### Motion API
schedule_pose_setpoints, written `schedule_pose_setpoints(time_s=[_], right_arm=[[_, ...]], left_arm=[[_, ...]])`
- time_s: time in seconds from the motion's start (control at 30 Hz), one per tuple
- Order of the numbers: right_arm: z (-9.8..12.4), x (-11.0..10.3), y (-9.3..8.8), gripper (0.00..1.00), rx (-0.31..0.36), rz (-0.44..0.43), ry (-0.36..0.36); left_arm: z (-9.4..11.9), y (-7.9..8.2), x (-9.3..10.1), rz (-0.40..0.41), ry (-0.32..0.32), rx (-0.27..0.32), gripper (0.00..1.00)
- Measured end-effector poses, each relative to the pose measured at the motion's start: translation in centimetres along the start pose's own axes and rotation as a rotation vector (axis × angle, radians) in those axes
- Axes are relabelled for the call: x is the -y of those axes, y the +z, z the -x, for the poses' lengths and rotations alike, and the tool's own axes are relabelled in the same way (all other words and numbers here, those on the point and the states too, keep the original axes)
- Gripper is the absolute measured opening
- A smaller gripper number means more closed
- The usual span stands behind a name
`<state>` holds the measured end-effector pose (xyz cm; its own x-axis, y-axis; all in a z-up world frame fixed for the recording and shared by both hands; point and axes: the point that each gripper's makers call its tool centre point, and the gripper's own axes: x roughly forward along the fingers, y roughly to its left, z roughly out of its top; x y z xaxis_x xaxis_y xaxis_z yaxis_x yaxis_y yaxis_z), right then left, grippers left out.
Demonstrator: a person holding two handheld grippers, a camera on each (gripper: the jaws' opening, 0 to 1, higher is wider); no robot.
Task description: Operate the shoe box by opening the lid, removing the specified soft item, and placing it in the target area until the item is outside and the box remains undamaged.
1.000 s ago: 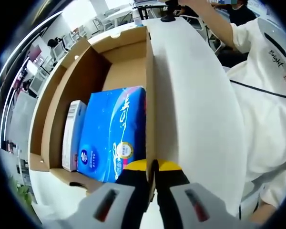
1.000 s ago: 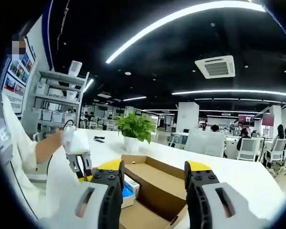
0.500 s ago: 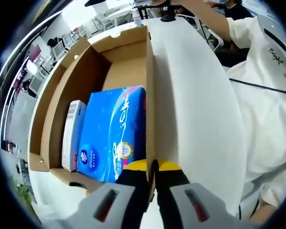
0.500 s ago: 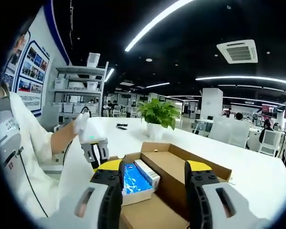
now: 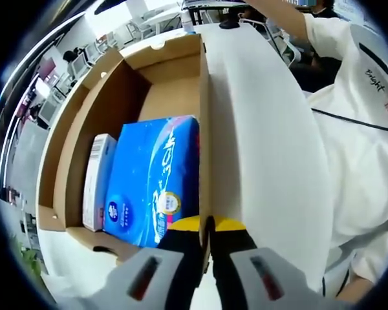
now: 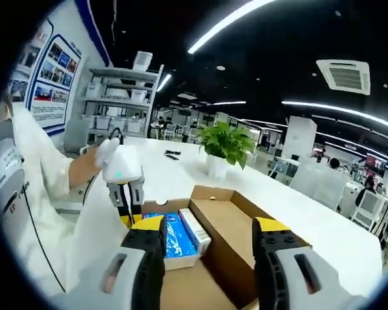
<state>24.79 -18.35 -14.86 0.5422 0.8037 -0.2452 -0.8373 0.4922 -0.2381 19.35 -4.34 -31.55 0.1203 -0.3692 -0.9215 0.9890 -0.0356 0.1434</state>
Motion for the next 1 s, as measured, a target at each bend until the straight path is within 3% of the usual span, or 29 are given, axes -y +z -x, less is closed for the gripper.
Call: schedule_pose_setpoints(time_s=[0.1,0.3,0.43,0.53,0.7,0.8,0.9,1.0], right_arm=[[-0.6,-0.4,-0.2,0.52,-0.013,0.043,0.007],[-2.4,-1.4,-1.2,0.51,-0.047,0.047,0.065],[-3.2,-2.0,-1.6,0.42,-0.069,0.028,0.101],[-3.6,-2.1,-1.8,0.51,-0.082,0.045,0.106],[-3.7,-2.3,-2.1,0.5,-0.102,0.063,0.128],[-4.6,-2.9,-3.2,0.5,-0.136,0.068,0.163],[-5.7,-1.5,-3.9,0.51,-0.175,0.106,0.13],[-6.1,-2.3,-3.8,0.52,-0.157,0.071,0.163]], left_arm=[[0.0,0.0,0.0,-0.001,0.004,0.001,0.03],[0.0,0.0,0.0,-0.005,0.001,0.002,0.03],[0.0,0.0,0.0,-0.005,0.001,0.003,0.03],[0.0,0.1,0.1,-0.01,0.005,0.008,0.03],[0.0,0.0,0.1,-0.015,0.006,-0.001,0.03],[0.0,0.0,0.2,-0.01,-0.002,-0.004,0.03],[0.0,0.0,0.2,-0.007,0.0,-0.005,0.03],[0.0,-0.1,0.2,-0.014,0.008,-0.003,0.03]])
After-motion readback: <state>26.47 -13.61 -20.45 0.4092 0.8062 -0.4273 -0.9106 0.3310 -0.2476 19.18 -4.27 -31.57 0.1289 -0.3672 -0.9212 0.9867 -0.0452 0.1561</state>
